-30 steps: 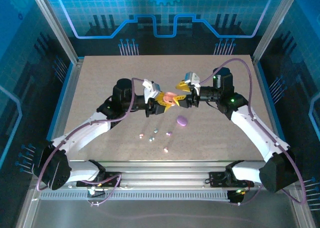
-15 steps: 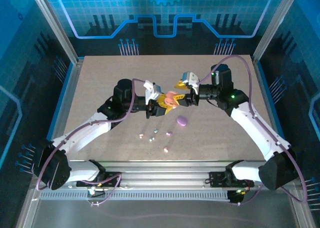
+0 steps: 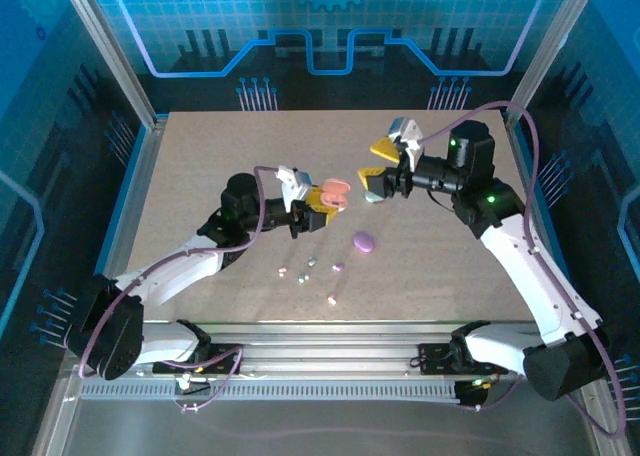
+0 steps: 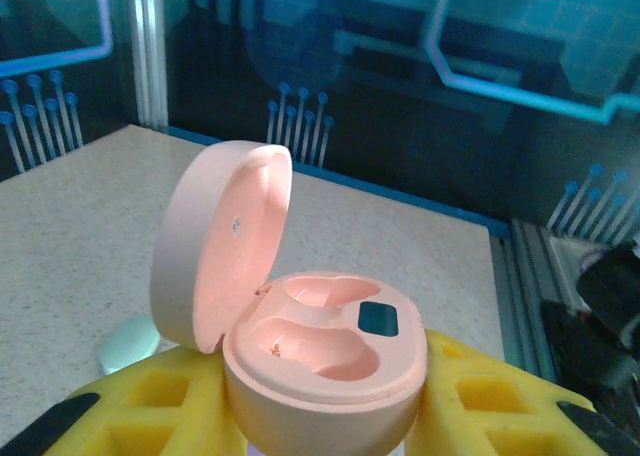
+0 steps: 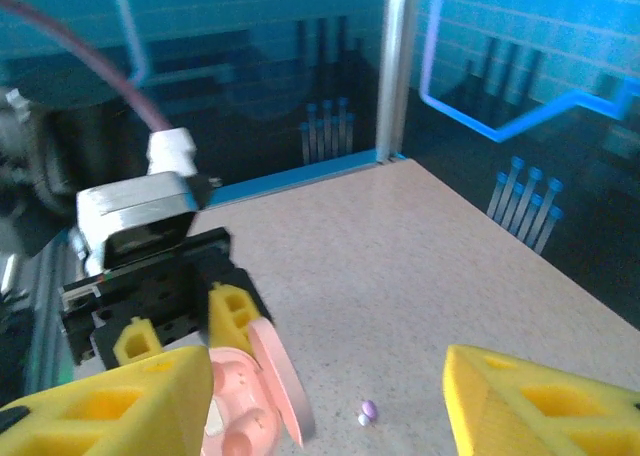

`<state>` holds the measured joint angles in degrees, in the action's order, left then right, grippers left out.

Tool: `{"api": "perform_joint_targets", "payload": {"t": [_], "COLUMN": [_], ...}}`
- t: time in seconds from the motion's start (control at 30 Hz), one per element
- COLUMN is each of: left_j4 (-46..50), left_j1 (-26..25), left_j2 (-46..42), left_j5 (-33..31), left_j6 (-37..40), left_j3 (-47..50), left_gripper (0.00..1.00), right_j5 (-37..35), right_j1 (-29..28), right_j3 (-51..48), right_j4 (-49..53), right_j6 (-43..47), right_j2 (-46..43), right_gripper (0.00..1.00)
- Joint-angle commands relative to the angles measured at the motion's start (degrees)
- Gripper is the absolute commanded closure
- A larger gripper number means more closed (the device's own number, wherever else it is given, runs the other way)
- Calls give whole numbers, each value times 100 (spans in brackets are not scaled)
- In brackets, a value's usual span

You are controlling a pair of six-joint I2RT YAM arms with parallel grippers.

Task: Insert wireless bluetooth earbuds into charging case

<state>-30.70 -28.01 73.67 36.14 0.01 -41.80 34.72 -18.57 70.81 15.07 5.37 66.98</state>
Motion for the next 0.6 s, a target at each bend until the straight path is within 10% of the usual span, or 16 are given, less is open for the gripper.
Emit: {"api": "perform_joint_targets", "payload": {"t": [0.0,0.57], "left_j4": [-1413,-702], "left_j1": [266,656], "left_j2": [41,-1341], "left_j5": [-246,-1272], "left_j6": [-669,-304], "left_j3": [269,787], "left_gripper": [68,67], "right_j5": [-798,-1449], "right_j1": [194,-1168], "right_j3": [99,-798], "right_j4": [649,1994], "right_j6": [-1056,-2178], "right_j2": [70,1844], "right_gripper": [41,60]}}
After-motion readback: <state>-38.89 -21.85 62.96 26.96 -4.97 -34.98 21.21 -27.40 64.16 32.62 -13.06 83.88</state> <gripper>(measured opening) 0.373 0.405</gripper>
